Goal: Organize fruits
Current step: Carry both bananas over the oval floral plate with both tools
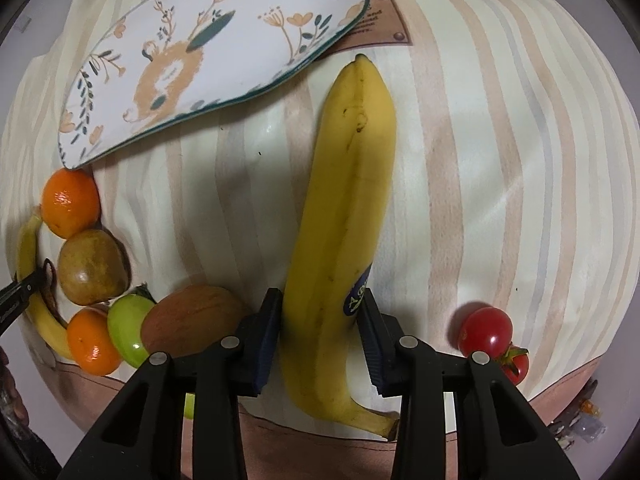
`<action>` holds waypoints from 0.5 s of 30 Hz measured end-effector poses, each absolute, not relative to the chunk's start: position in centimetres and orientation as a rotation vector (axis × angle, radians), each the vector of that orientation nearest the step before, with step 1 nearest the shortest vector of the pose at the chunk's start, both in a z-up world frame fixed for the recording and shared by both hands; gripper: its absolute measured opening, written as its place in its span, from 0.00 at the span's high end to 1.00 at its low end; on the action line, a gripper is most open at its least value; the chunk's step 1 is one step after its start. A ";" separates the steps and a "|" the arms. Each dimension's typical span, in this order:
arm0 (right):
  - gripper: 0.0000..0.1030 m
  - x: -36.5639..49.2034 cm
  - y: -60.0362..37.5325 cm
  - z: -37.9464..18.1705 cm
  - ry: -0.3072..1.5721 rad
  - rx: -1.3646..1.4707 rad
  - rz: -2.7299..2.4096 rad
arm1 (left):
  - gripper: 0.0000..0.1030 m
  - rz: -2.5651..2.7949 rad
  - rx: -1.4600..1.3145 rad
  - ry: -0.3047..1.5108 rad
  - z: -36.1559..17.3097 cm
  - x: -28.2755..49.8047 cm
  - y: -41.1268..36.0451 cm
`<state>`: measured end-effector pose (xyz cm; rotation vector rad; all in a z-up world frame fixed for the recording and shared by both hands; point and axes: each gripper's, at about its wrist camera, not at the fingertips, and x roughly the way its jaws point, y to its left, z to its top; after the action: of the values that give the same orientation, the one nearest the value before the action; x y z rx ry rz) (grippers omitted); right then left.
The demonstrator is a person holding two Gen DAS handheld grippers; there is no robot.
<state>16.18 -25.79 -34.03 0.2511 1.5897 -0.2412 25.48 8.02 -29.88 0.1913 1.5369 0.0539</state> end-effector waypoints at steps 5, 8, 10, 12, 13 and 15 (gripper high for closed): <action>0.62 14.5 -27.9 -32.4 1.561 0.364 -0.210 | 0.69 -0.004 0.135 1.522 -27.0 24.9 6.9; 0.63 13.8 -28.4 -31.3 1.544 0.396 -0.189 | 0.70 -0.035 0.098 1.510 -25.1 24.7 6.1; 0.63 13.0 -28.7 -30.2 1.529 0.421 -0.170 | 0.71 -0.056 0.079 1.495 -23.7 24.6 5.4; 0.63 12.3 -29.3 -29.2 1.518 0.454 -0.155 | 0.71 -0.076 0.070 1.474 -22.3 24.6 4.7; 0.63 12.2 -29.3 -28.7 1.513 0.464 -0.151 | 0.71 -0.086 0.064 1.464 -21.7 24.6 4.4; 0.63 12.5 -30.2 -27.5 1.503 0.470 -0.151 | 0.71 -0.108 0.051 1.451 -20.8 24.8 3.7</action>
<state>12.49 -30.20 -27.53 0.4701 1.5028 -0.1507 24.76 3.66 -20.75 0.0515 1.4508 -0.1079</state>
